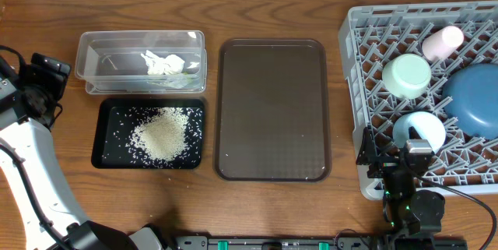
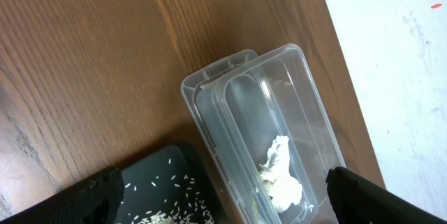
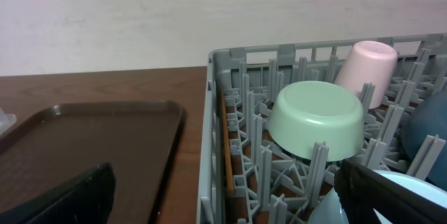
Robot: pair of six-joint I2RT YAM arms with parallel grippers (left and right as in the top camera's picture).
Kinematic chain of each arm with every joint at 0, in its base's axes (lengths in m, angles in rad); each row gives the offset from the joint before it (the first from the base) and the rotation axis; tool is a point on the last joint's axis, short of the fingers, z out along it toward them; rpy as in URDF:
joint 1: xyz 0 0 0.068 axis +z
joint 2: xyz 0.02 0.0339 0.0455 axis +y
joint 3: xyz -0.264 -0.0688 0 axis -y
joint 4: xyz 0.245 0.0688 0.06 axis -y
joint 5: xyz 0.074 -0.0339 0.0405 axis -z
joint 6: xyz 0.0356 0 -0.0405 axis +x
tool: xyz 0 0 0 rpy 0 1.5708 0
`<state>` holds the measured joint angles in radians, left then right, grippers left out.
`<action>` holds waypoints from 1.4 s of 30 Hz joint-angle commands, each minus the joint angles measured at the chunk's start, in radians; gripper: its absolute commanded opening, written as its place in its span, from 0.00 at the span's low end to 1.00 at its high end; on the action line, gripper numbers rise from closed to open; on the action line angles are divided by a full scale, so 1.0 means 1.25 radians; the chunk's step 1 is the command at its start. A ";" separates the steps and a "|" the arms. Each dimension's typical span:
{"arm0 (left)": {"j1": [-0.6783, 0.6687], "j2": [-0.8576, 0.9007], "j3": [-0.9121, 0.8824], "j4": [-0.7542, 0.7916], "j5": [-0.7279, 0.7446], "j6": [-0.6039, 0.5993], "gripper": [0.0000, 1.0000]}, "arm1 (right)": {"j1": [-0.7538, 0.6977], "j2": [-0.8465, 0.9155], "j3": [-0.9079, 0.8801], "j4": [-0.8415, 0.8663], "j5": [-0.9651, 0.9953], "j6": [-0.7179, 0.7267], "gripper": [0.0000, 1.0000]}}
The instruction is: Sort waste into correct bins and load items into the dishwasher rack
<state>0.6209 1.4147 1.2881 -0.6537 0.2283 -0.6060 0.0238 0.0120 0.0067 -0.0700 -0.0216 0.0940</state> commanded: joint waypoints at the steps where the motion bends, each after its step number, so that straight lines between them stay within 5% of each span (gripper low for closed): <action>1: 0.002 0.002 -0.001 -0.001 -0.010 -0.001 0.95 | 0.006 -0.006 -0.001 -0.004 0.014 -0.011 0.99; 21: -0.008 -0.116 -0.006 -0.005 -0.010 0.040 0.95 | 0.006 -0.005 -0.001 -0.004 0.014 -0.011 0.99; 27: -0.066 -0.236 -0.006 -0.214 -0.116 0.144 0.95 | 0.006 -0.005 -0.001 -0.004 0.014 -0.011 0.99; 34: -0.263 -0.331 -0.041 -0.328 -0.154 0.186 0.95 | 0.006 -0.005 -0.001 -0.004 0.014 -0.011 0.99; 42: -0.566 -0.503 -0.271 -0.103 -0.154 0.276 0.95 | 0.006 -0.005 -0.001 -0.004 0.014 -0.011 0.99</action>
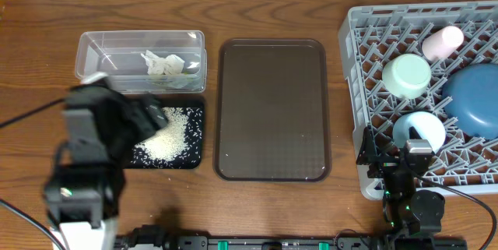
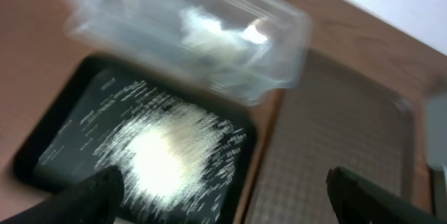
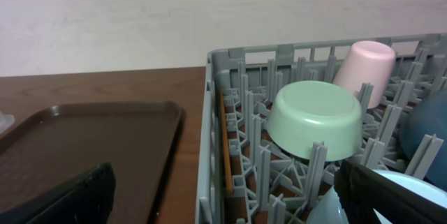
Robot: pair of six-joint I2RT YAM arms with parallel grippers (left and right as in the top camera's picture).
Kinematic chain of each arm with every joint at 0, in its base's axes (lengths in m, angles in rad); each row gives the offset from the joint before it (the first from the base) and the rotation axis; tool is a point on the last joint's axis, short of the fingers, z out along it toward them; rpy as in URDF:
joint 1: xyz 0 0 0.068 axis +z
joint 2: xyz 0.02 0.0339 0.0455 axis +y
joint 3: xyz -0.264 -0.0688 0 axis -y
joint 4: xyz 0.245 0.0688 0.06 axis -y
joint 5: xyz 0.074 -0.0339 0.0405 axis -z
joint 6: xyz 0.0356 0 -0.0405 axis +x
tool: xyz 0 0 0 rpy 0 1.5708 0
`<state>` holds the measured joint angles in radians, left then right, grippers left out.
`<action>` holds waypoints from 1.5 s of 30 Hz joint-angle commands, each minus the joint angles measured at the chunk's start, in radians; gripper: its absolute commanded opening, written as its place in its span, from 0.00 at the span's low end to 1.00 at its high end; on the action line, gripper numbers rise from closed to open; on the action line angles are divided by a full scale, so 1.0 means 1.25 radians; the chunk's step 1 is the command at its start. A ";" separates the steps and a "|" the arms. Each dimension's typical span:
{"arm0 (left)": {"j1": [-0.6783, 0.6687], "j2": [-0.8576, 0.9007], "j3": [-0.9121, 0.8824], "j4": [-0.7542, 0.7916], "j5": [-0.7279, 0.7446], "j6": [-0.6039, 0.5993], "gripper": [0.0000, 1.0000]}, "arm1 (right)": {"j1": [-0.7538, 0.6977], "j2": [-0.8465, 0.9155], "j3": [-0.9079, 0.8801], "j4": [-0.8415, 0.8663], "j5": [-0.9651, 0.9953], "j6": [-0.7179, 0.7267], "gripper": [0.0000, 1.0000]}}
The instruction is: Sort waste into correct bins and load items into the dishwasher rack
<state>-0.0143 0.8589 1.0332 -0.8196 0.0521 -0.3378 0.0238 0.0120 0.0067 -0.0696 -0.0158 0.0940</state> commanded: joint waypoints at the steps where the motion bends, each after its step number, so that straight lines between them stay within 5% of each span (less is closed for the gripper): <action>1: -0.081 -0.091 -0.110 0.061 -0.013 0.071 0.95 | 0.006 -0.005 -0.001 -0.004 0.010 -0.011 0.99; 6: -0.106 -0.229 -0.239 0.085 -0.013 0.087 0.95 | 0.006 -0.005 -0.001 -0.004 0.010 -0.011 0.99; 15: -0.106 -0.302 -0.262 0.043 -0.016 0.098 0.95 | 0.006 -0.005 -0.001 -0.004 0.010 -0.011 0.99; 32: -0.053 -0.617 -0.622 0.423 0.016 0.156 0.95 | 0.006 -0.005 -0.001 -0.004 0.010 -0.011 0.99; 45: 0.041 -0.677 -0.703 0.565 0.012 0.157 0.95 | 0.006 -0.005 -0.001 -0.004 0.010 -0.011 0.99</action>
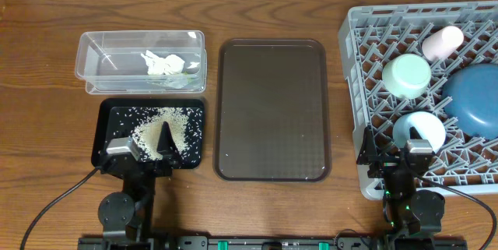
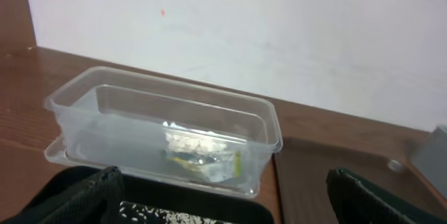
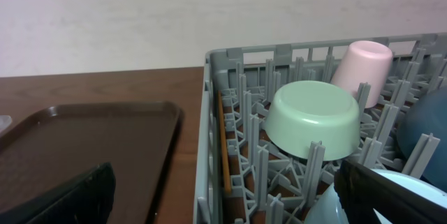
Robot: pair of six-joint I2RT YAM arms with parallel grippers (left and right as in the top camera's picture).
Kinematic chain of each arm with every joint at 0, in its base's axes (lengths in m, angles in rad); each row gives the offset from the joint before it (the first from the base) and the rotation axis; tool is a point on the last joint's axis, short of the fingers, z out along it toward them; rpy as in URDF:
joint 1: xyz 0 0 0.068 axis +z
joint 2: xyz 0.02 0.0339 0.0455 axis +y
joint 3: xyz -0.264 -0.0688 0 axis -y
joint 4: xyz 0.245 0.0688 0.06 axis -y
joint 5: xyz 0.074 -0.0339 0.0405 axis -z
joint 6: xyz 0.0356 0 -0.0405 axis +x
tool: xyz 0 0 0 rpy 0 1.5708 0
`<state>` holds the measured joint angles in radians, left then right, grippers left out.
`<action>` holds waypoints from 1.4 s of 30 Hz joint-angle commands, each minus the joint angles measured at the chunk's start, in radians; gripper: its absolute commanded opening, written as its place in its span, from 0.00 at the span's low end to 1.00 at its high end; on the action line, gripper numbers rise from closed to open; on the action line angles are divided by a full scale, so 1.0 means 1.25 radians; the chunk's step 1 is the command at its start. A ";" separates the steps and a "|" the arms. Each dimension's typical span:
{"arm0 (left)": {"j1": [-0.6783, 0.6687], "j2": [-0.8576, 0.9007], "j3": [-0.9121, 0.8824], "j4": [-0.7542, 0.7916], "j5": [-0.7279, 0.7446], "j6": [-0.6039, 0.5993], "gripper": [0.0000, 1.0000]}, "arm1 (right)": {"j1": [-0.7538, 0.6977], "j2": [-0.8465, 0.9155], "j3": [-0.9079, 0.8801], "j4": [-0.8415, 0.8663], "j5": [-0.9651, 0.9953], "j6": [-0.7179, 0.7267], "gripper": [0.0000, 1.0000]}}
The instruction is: Sort waste into correct bins and load items into the dishwasher rack
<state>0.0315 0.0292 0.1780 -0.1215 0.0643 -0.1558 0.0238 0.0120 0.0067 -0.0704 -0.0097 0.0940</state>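
A clear bin [image 1: 140,59] [image 2: 160,123] at the back left holds crumpled paper [image 1: 163,64] [image 2: 192,144]. In front of it a black tray [image 1: 109,137] carries scattered rice [image 1: 159,132]. The grey dish rack [image 1: 350,102] [image 3: 209,112] on the right holds a pink cup [image 1: 442,42] [image 3: 360,67], a green bowl [image 1: 406,75] [image 3: 314,119], a blue bowl [image 1: 471,98] and a pale bowl [image 1: 419,131]. My left gripper [image 1: 145,147] [image 2: 223,210] stands open at the black tray's near edge. Open and holding nothing, my right gripper [image 1: 393,153] [image 3: 223,210] sits at the rack's near left corner.
A brown serving tray [image 1: 272,110] [image 3: 84,140] lies bare between the bins and the rack. The wooden table [image 1: 47,110] runs to a white wall at the back. Both arm bases stand at the front edge.
The left arm, blurred over the black tray's left side before, now sits low at the table's front edge, its camera looking level at the clear bin. The right arm has not moved.
The left arm first reached along the far left of the table, its camera looking down on the clear bin. Then it was above the black tray. Now it rests at the front edge behind that tray. The right gripper stayed open beside the rack throughout.
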 commanded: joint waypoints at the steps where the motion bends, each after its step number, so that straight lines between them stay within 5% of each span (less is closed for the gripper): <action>1: 0.004 -0.019 -0.027 0.006 0.002 0.011 0.95 | 0.006 -0.005 -0.001 -0.004 0.005 -0.011 0.99; 19: 0.019 -0.022 -0.139 0.189 0.002 0.020 0.95 | 0.006 -0.005 -0.001 -0.004 0.005 -0.011 0.99; 28: 0.041 -0.022 -0.139 0.039 -0.005 0.059 0.95 | 0.006 -0.005 -0.001 -0.004 0.005 -0.011 0.99; 42: 0.041 -0.022 -0.139 0.043 -0.004 0.104 0.95 | 0.006 -0.005 -0.001 -0.004 0.005 -0.011 0.99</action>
